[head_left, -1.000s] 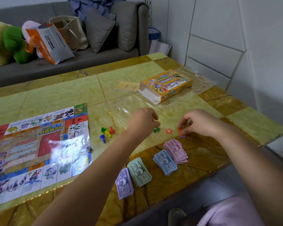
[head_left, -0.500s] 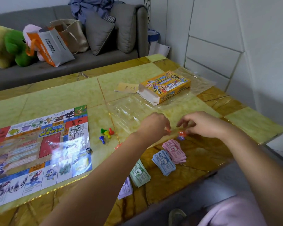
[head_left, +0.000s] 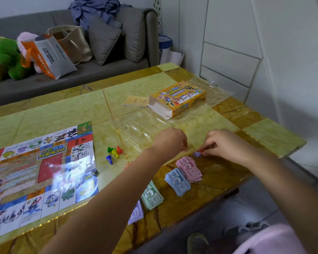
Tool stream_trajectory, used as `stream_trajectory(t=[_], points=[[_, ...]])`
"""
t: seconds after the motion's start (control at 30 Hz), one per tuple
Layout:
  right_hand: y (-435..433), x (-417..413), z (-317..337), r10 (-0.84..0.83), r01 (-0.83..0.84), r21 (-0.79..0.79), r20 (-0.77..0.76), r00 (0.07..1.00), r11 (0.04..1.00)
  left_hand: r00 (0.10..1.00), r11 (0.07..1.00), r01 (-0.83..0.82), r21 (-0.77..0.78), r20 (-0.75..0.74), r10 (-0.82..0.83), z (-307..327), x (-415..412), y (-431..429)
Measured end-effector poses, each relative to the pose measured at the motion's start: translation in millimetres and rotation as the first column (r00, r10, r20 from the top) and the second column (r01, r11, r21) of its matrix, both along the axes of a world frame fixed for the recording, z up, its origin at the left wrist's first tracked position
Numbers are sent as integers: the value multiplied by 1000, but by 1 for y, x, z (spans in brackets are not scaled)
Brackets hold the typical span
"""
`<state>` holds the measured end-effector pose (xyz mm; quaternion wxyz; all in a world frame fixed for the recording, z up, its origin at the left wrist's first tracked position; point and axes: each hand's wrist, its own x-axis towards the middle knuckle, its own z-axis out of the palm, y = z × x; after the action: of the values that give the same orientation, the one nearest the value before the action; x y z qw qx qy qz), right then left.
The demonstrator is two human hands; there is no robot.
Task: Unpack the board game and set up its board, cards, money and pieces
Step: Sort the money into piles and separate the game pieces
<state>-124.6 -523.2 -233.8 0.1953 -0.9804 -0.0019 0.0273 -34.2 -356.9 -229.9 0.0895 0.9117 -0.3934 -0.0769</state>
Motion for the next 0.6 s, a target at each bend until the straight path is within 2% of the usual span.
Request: stream_trajectory(t=[0.17,0.37,0.47,0.6], points=[[-8,-33,-12,29,-28,-10,116,993,1000,999,1000,29,-7,28,-29,0,-6,-3],[-16,-62,-7,69,-68,-62,11,998,996,999,999,33,11,-24,-33,0,-18,-11],[-20,-78,-5,83,-83,-33,-16,996,996,996,997,78,12,-35,-77,-1,-25,-20],[-27,-95,-13,130,-129,-29,26,991,991,988,987,156,49,0,-156,-2,-38,-32]])
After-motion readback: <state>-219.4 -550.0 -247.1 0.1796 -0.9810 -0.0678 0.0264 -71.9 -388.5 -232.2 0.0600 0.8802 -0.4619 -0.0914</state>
